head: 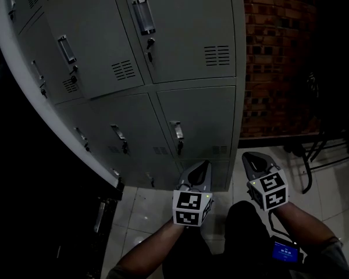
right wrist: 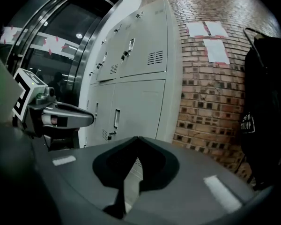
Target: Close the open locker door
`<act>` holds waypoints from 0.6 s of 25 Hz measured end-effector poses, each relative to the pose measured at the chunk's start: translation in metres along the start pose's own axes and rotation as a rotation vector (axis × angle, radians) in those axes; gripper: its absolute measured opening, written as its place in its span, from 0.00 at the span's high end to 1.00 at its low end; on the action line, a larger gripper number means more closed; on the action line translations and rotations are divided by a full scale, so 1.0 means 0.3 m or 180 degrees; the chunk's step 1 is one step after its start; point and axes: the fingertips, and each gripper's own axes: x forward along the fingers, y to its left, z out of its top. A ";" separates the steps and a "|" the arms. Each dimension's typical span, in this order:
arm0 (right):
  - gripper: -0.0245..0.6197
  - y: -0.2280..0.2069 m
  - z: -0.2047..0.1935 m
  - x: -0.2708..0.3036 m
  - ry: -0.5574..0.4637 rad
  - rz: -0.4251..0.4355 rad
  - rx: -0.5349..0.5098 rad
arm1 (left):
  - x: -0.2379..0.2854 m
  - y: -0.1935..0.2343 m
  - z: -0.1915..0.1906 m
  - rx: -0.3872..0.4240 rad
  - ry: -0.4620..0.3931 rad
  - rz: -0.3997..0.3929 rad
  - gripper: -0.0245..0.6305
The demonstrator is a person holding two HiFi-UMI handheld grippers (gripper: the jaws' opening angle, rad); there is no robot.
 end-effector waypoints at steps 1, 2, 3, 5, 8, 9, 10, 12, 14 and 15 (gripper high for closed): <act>0.95 -0.003 -0.012 -0.033 -0.0001 -0.0014 0.0019 | -0.011 -0.025 -0.002 0.0009 0.0008 -0.0026 0.96; 0.95 -0.005 -0.024 -0.066 -0.0001 -0.0026 0.0040 | -0.021 -0.051 -0.005 0.0018 0.0021 -0.0053 0.96; 0.95 -0.007 -0.036 -0.097 0.0000 -0.0035 0.0062 | -0.030 -0.076 -0.010 0.0025 0.0035 -0.0080 0.96; 0.95 -0.012 -0.058 -0.157 0.0005 -0.0051 0.0090 | -0.046 -0.126 -0.021 0.0026 0.0065 -0.0129 0.96; 0.95 -0.009 -0.084 -0.251 -0.0005 -0.0076 0.0120 | -0.074 -0.190 -0.044 0.0009 0.0105 -0.0185 0.96; 0.95 -0.007 -0.094 -0.282 -0.0010 -0.0088 0.0128 | -0.084 -0.209 -0.053 0.0016 0.0116 -0.0202 0.96; 0.95 -0.005 -0.104 -0.312 -0.0014 -0.0100 0.0135 | -0.092 -0.227 -0.062 0.0027 0.0129 -0.0223 0.96; 0.95 -0.002 -0.124 -0.364 -0.0016 -0.0114 0.0149 | -0.104 -0.261 -0.074 0.0038 0.0151 -0.0265 0.96; 0.95 0.001 -0.147 -0.408 -0.0003 -0.0119 0.0167 | -0.113 -0.283 -0.084 0.0017 0.0162 -0.0278 0.96; 0.95 0.003 -0.158 -0.428 0.0009 -0.0121 0.0179 | -0.118 -0.291 -0.089 0.0008 0.0169 -0.0282 0.96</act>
